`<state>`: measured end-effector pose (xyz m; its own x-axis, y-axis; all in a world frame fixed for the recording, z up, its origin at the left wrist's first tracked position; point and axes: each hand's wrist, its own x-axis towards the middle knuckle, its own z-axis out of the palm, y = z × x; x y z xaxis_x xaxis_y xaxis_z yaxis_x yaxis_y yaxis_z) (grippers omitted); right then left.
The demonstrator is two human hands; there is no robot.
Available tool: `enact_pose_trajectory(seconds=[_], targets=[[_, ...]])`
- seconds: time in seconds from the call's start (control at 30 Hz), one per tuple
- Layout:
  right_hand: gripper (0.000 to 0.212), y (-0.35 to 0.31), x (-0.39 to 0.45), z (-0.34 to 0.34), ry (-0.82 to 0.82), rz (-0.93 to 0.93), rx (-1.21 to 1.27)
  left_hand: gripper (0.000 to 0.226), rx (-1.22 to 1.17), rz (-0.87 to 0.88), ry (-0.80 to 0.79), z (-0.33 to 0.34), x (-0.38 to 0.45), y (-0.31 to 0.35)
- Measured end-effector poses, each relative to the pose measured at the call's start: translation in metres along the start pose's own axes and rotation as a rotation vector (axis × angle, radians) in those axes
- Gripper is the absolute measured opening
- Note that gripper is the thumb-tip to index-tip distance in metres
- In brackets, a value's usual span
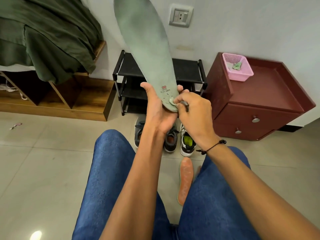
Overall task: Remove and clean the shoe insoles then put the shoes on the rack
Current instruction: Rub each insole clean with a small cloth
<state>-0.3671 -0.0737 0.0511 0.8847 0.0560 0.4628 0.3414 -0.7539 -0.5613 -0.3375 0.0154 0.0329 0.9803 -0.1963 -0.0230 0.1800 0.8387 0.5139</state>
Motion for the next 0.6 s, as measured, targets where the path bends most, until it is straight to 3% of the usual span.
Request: enact_pose_trajectory(seconds=[0.17, 0.27, 0.37, 0.47, 0.53, 0.6], targets=[[0.018, -0.014, -0.007, -0.013, -0.159, 0.194, 0.166, 0.085, 0.068, -0.026, 0.029, -0.002, 0.001, -0.01], [0.018, -0.021, -0.007, -0.02, -0.292, 0.332, 0.427, 0.087, 0.031, -0.068, 0.014, 0.003, 0.0, -0.011], [0.025, -0.012, 0.007, -0.033, -0.217, 0.472, 0.671, 0.09, 0.074, -0.063, -0.015, 0.005, -0.002, -0.009], [0.019, 0.004, 0.022, -0.038, -0.049, 0.27, 0.312, 0.087, 0.084, 0.004, -0.024, 0.006, -0.003, -0.011], [0.018, 0.005, 0.019, -0.03, -0.021, 0.076, 0.038, 0.088, 0.062, 0.009, -0.019, 0.009, -0.004, -0.013], [0.017, 0.001, 0.008, -0.014, -0.004, -0.02, -0.087, 0.09, 0.052, 0.015, -0.024, 0.008, -0.004, -0.015]])
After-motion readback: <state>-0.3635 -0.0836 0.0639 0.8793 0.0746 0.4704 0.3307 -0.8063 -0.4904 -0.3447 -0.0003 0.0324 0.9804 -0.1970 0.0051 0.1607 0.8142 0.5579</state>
